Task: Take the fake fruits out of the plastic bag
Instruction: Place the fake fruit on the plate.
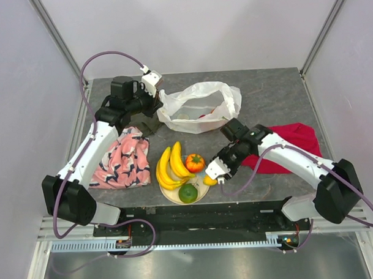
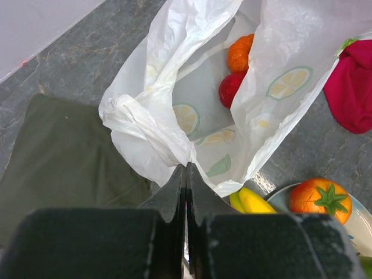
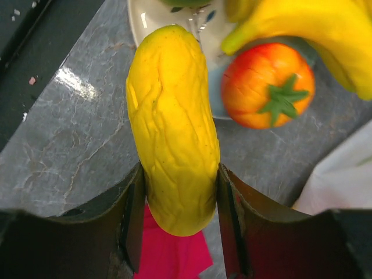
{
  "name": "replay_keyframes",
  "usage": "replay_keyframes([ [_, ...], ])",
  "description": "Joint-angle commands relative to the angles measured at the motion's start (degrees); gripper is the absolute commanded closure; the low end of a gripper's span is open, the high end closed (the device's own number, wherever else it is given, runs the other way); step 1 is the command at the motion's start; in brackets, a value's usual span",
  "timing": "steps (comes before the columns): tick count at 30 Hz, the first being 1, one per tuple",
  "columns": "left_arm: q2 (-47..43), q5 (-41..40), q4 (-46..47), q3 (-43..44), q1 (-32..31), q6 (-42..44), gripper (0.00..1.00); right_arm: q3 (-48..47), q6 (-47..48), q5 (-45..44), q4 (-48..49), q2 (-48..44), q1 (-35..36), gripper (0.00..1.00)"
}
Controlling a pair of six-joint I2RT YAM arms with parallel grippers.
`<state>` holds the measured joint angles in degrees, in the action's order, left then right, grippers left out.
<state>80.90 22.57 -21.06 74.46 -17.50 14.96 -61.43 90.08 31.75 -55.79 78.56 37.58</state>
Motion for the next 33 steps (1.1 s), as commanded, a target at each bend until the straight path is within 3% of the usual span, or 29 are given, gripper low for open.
replay_keyframes([
  [1, -3.5, -0.7, 1.3, -0.4, -0.2, 0.0, 0.98, 5.3, 10.4, -3.8, 8.5, 1.1, 4.9, 0.6],
  [7, -5.2, -0.2, 1.4, -1.9, -0.1, -0.1, 0.99, 4.1, 4.3, -7.0, 13.2, 7.8, 9.7, 0.61],
  [23, -8.3, 0.6, 1.3, -6.4, -0.2, 0.3, 0.98, -2.5, -9.7, -5.6, 14.7, 16.9, 12.2, 0.59],
  [26, -7.7, 1.3, 1.4, -6.3, -0.2, 0.2, 0.99, -2.4, -8.9, -5.6, 13.2, 16.9, 12.3, 0.47],
  [27, -7.3, 1.5, 1.5, -6.1, -0.1, 0.1, 0.98, -2.2, -8.7, -5.6, 12.7, 16.6, 12.3, 0.35],
  [28, -7.1, 1.7, 1.6, -6.0, -0.1, 0.2, 0.98, -2.2, -8.6, -5.5, 11.9, 16.4, 12.3, 0.29],
  [29, -6.6, 1.8, 1.6, -5.6, -0.2, 0.2, 0.98, -2.2, -8.3, -5.5, 11.2, 16.2, 12.3, 0.02],
  [33, -5.1, 2.4, 1.7, -4.3, -0.2, -0.2, 0.98, -2.8, -8.3, -6.8, 8.1, 13.5, 11.7, 0.02],
])
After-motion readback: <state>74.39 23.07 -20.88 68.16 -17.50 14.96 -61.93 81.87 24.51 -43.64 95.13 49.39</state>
